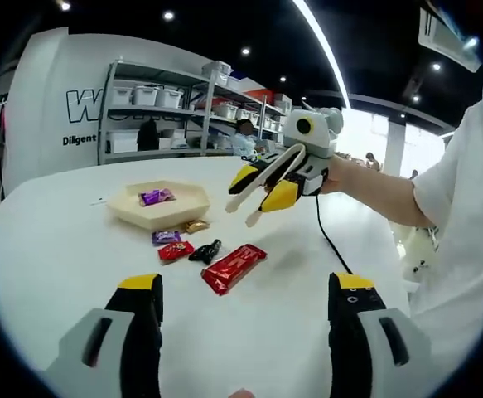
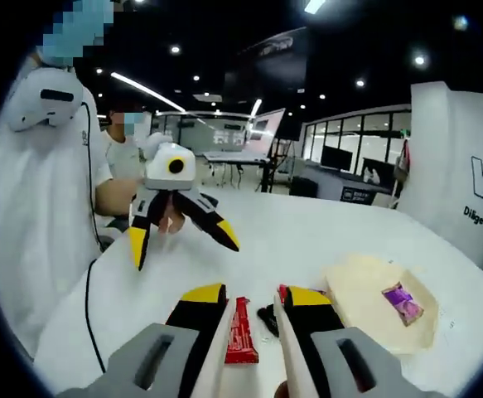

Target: Place the target food into the container with the food tongs after gripping and lifting it, then release it inside without dropping or visibly crushing the food.

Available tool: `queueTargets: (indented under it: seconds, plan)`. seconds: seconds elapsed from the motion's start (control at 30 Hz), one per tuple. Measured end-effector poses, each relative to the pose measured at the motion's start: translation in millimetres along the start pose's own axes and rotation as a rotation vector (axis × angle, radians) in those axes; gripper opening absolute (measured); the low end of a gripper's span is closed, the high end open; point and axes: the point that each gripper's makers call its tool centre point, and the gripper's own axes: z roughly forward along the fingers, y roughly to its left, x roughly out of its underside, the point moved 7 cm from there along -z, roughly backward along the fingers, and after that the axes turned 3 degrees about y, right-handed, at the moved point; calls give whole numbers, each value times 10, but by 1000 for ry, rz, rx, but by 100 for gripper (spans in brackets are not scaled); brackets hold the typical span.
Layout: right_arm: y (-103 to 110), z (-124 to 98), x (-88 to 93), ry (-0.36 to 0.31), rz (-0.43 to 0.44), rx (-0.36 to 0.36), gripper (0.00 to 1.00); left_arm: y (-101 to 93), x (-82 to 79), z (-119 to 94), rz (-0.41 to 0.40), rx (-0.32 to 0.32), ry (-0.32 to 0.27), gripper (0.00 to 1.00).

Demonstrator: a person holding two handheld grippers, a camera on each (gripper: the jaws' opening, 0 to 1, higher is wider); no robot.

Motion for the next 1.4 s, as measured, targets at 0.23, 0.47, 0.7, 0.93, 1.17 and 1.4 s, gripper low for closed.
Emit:
queueTargets:
  seconds: [0.23, 0.47, 0.7, 0.93, 1.17, 1.4]
  plan:
    - [74, 28, -18, -44, 44, -22, 22, -2, 18, 2, -3, 5, 1, 80]
    - [100, 21, -45, -104, 91, -37, 22, 2, 22, -3, -6, 6, -1, 79]
    - [122, 22, -100, -160, 124, -47, 22, 0, 27, 7, -8, 9, -3, 79]
    - [114, 13, -108, -174, 141, -48, 22, 2, 41, 10, -12, 10, -1, 79]
    - [102, 15, -74, -128, 119, -53, 22, 3, 34, 14, -11, 13, -2, 79]
    - [86, 48, 3, -57, 94, -68, 22, 8, 35, 9, -10, 14, -1, 79]
